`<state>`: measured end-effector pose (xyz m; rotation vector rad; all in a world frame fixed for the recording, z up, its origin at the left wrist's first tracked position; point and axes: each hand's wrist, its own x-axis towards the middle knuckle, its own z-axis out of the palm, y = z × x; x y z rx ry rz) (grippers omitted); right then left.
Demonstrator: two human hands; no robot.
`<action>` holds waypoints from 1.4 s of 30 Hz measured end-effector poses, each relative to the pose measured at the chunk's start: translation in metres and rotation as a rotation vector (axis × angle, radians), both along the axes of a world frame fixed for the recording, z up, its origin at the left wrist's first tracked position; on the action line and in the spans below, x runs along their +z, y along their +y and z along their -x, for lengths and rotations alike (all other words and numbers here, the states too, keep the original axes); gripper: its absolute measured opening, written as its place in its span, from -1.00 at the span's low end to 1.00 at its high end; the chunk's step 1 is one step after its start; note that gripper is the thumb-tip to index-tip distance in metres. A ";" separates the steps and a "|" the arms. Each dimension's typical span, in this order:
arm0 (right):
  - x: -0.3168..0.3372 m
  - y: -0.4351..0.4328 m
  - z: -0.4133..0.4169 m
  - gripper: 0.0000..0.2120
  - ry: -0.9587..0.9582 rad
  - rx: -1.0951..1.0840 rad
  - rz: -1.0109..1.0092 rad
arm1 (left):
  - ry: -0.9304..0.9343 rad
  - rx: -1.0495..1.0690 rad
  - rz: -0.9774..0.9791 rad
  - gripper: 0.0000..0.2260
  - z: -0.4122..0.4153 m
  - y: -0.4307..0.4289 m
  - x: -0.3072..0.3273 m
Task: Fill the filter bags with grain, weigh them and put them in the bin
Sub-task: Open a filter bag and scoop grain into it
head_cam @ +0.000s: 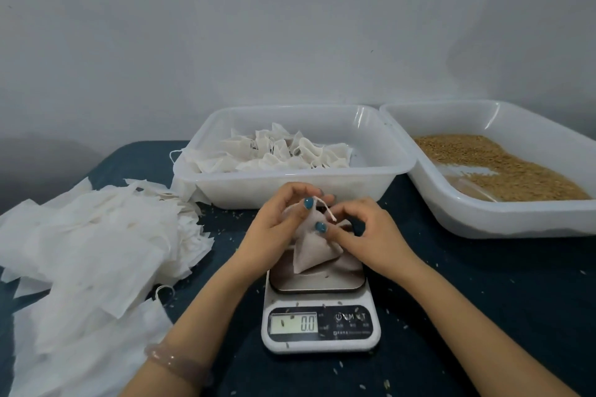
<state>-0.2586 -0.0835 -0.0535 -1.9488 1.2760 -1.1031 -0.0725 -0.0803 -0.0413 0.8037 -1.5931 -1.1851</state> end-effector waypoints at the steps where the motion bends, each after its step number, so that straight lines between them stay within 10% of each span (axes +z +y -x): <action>1: -0.001 -0.002 0.001 -0.94 0.001 -0.013 0.004 | -0.025 0.049 0.021 -0.81 -0.004 -0.002 -0.002; 9: -0.005 -0.005 0.007 -0.84 -0.012 -0.060 0.096 | -0.348 0.307 0.167 -0.84 -0.028 -0.012 -0.009; 30: -0.003 -0.003 0.011 -0.79 -0.051 -0.107 0.169 | -0.366 0.449 0.207 -0.86 -0.033 -0.009 -0.002; 42: -0.007 -0.005 0.010 -0.84 -0.022 -0.086 0.162 | -0.823 0.455 0.230 -0.86 -0.038 -0.017 -0.018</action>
